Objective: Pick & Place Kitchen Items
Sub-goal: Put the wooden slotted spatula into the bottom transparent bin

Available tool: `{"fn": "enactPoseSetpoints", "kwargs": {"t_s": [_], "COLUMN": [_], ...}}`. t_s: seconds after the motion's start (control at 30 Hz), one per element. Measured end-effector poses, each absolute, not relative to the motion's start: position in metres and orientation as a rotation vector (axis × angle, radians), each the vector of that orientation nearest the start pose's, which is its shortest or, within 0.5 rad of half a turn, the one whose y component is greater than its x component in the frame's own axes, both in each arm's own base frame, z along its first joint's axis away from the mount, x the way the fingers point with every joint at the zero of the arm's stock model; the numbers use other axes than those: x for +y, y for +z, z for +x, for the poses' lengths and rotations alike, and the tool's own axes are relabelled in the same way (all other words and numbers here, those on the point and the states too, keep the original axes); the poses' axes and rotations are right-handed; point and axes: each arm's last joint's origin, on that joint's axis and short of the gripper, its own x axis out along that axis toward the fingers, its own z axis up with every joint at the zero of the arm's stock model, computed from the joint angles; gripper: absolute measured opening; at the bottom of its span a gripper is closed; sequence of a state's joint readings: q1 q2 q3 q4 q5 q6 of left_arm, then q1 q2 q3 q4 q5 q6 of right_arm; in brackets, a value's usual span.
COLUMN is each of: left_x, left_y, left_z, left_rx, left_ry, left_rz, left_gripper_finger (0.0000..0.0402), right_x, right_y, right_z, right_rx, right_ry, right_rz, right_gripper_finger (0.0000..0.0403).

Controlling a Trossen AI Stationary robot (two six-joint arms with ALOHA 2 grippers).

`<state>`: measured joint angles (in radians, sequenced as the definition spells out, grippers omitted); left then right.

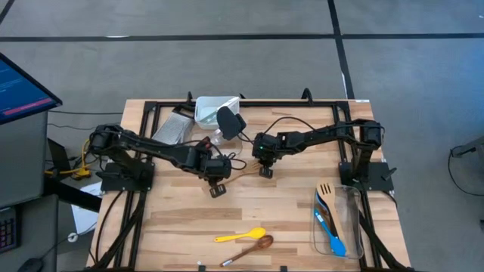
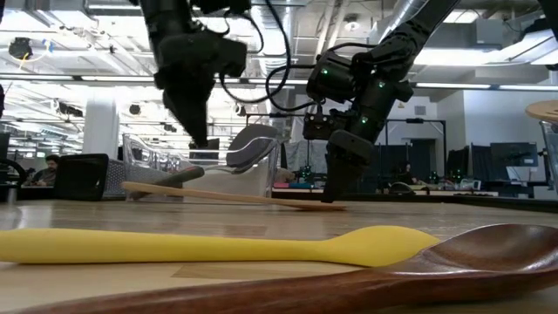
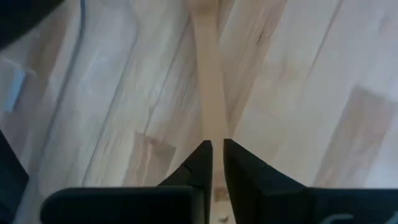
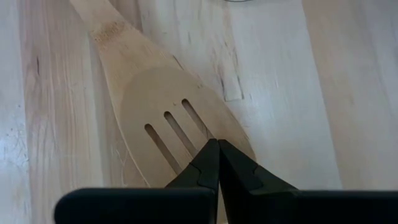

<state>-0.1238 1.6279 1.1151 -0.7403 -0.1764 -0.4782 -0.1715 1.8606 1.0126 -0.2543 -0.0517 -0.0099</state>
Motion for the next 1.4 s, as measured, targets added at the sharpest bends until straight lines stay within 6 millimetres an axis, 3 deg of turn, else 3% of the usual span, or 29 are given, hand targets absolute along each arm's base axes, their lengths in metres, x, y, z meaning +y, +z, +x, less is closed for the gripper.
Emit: {"fn": "enactPoseSetpoints", "kwargs": {"t_s": [0.37,0.73,1.4], "left_x": [-0.031,-0.032,-0.03], "left_y": [0.181,0.161,0.13], "left_z": [0.292,0.289,0.276], "left_rx": [1.265,1.202,1.138], "left_ry": [0.354,0.313,0.354], "left_rz": [-0.211,-0.289,-0.335], "left_gripper_finger": [0.0126,0.0215,0.0232], "right_x": [-0.058,-0.058,-0.058], "right_y": [0.126,0.126,0.127], "right_z": [0.341,0.341,0.342], "right_rx": [1.096,1.095,1.088], "right_ry": [-0.103,-0.103,-0.104], "right_rz": [0.114,0.114,0.114], "right_gripper_finger": [0.0,0.0,0.0]}}
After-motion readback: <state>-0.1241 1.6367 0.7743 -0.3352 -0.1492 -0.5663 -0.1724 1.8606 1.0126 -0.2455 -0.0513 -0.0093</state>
